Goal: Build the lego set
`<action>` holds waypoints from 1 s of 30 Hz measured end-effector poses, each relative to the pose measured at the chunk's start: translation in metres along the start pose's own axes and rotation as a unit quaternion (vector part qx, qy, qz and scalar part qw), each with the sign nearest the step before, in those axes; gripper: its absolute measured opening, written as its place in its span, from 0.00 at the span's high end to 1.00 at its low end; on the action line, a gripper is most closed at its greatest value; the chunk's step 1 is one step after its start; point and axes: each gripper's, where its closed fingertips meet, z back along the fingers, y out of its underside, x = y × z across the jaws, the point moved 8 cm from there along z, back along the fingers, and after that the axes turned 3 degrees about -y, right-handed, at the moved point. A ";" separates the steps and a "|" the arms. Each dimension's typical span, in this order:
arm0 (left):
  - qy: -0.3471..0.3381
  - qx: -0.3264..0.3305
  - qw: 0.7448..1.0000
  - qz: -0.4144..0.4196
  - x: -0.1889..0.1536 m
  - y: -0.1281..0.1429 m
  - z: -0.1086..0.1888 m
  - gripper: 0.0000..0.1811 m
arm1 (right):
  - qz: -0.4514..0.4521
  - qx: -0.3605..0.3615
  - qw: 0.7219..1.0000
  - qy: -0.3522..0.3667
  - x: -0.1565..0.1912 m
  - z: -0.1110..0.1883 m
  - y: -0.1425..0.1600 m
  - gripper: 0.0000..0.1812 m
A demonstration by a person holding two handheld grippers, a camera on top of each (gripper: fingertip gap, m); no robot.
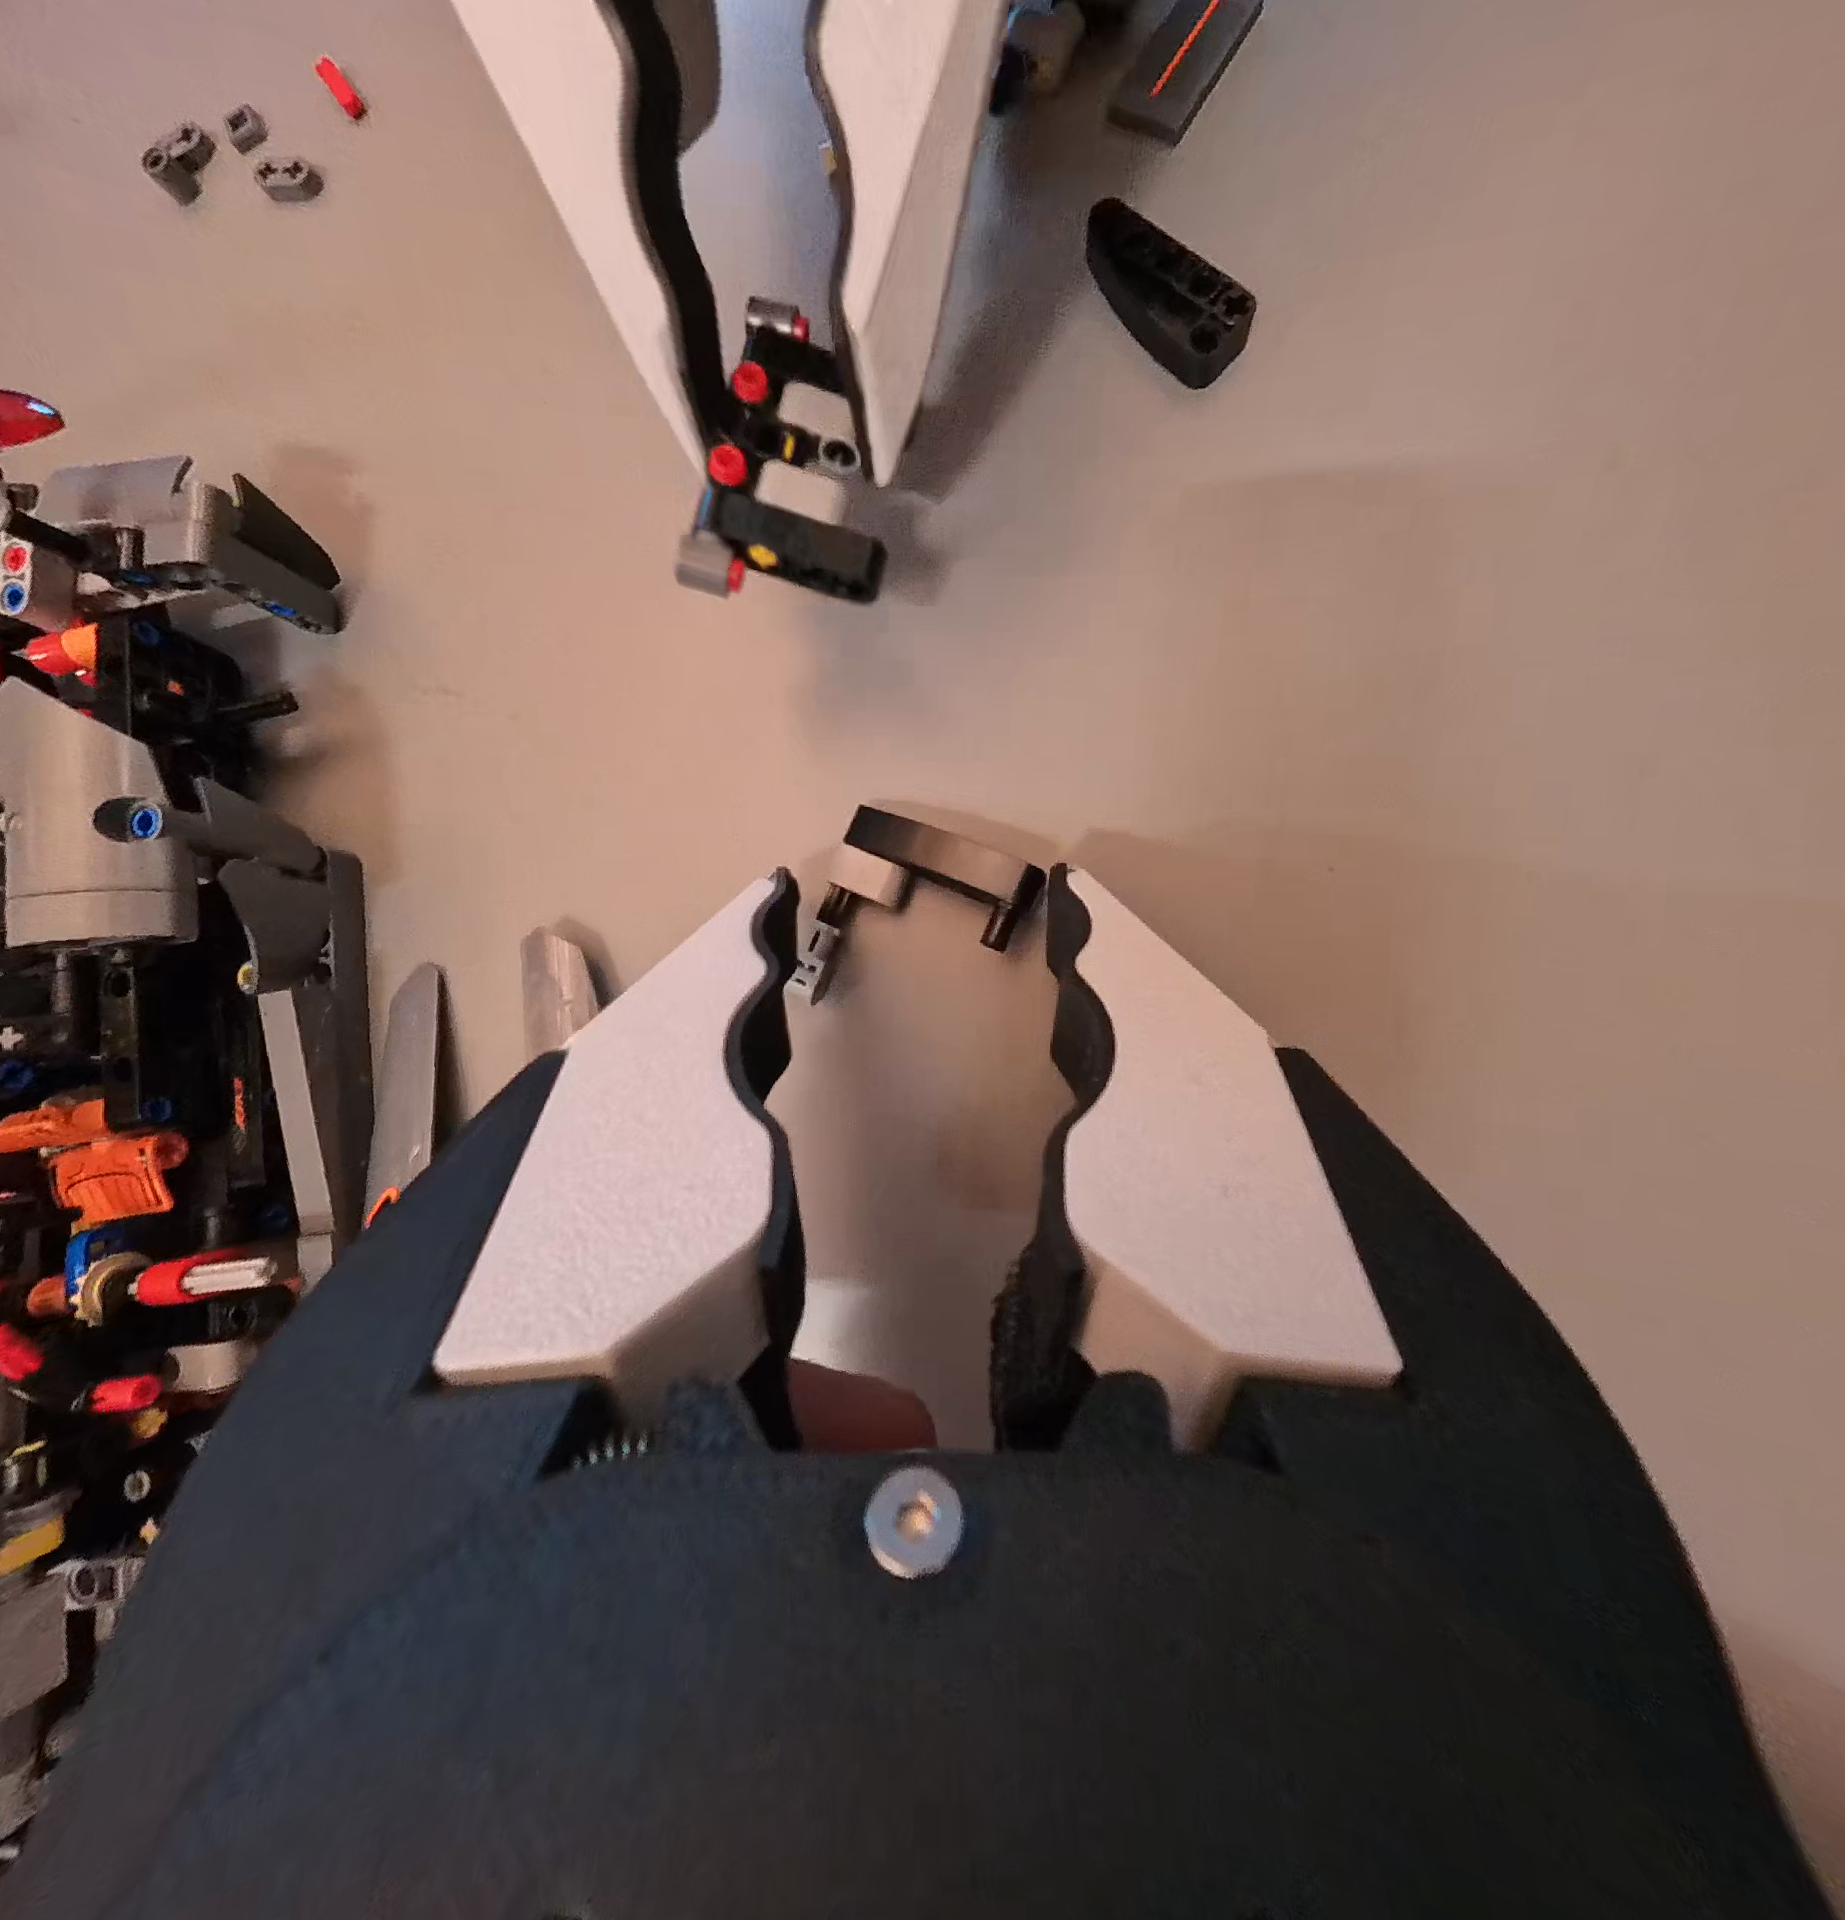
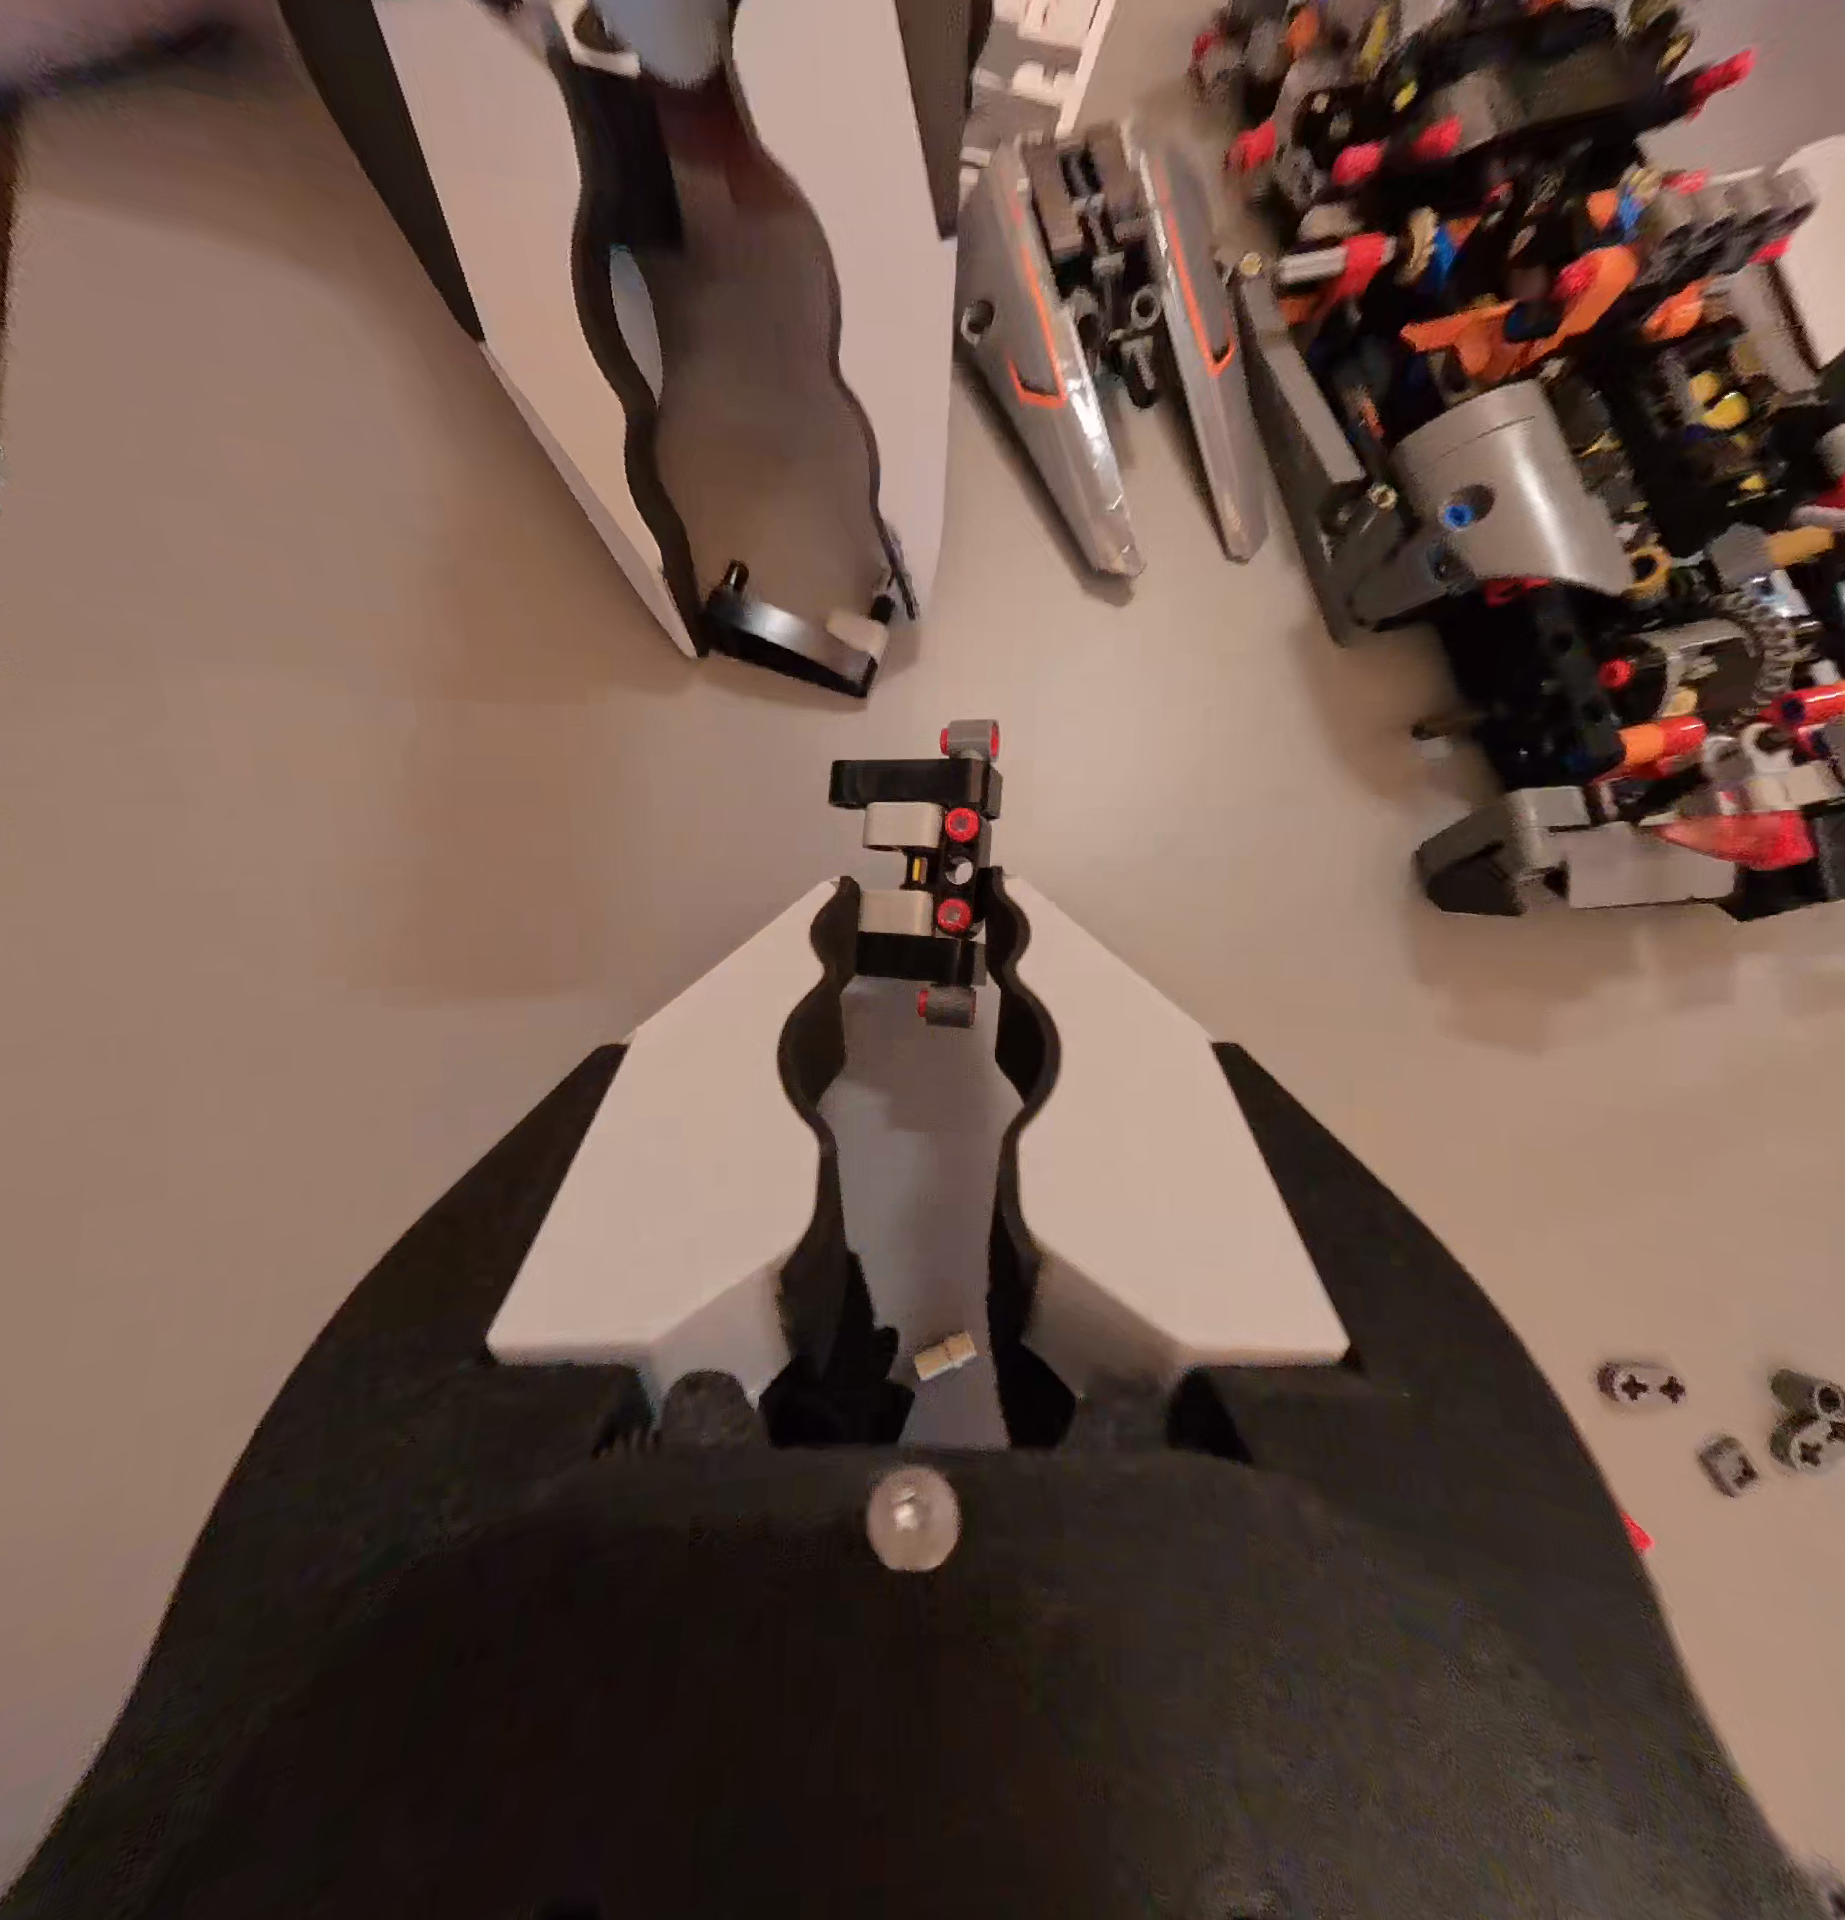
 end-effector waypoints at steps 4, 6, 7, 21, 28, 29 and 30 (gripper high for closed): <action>0.010 -0.004 1.000 0.001 -0.001 0.000 -0.001 0.77 | -0.006 0.031 0.999 -0.004 0.002 -0.010 0.001 0.88; 0.013 -0.005 1.000 0.001 -0.001 -0.001 -0.002 0.78 | -0.022 0.047 0.999 -0.008 0.002 -0.015 0.003 0.88; 0.012 -0.005 1.000 0.002 -0.001 -0.001 -0.002 0.78 | -0.031 0.053 0.998 -0.012 0.002 -0.017 0.004 0.88; 0.008 -0.098 0.994 0.038 0.010 -0.011 0.010 0.79 | -0.070 0.018 0.997 0.008 0.002 -0.006 -0.007 0.82; 0.023 -0.205 0.975 0.079 0.020 -0.019 0.032 0.93 | -0.081 -0.027 0.996 0.009 0.006 0.011 -0.009 0.82; 0.030 -0.217 0.972 0.083 0.021 -0.020 0.034 0.93 | -0.081 -0.026 0.996 0.009 0.006 0.011 -0.008 0.82; 0.033 -0.226 0.970 0.085 0.021 -0.020 0.035 0.91 | -0.081 -0.026 0.996 0.009 0.006 0.011 -0.007 0.82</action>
